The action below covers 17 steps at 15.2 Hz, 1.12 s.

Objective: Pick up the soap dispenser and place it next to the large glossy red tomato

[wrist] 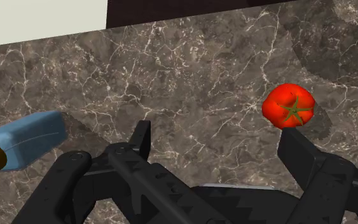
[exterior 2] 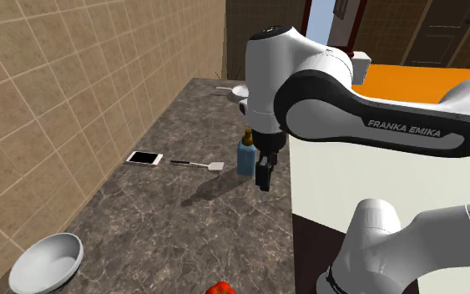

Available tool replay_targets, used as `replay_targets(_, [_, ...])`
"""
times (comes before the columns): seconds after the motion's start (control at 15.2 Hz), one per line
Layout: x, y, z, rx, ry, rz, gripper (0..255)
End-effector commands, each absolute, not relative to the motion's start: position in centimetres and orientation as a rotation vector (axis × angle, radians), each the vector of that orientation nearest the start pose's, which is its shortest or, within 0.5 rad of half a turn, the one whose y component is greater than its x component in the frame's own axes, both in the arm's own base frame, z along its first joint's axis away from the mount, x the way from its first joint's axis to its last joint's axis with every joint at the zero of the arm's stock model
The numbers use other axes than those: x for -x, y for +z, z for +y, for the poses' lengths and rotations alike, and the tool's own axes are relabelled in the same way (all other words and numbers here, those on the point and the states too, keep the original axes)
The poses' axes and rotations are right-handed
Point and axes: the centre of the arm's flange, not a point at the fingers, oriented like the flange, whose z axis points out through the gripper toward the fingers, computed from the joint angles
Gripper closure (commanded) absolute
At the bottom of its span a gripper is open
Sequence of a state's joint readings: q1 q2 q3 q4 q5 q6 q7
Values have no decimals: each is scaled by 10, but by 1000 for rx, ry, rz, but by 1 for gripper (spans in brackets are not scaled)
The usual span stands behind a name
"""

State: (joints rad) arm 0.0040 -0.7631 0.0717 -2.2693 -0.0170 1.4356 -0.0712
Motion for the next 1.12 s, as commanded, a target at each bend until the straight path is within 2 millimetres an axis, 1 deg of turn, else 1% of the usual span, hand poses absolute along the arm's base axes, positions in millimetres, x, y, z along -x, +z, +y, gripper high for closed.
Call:
replay_targets(0.0, [-299, 612, 29, 3199, 116, -198, 0])
replay_targets(0.53, [-365, 580, -55, 3187, 214, -219, 0])
replay_targets(1.06, [-429, 544, -138, 3171, 311, -240, 0])
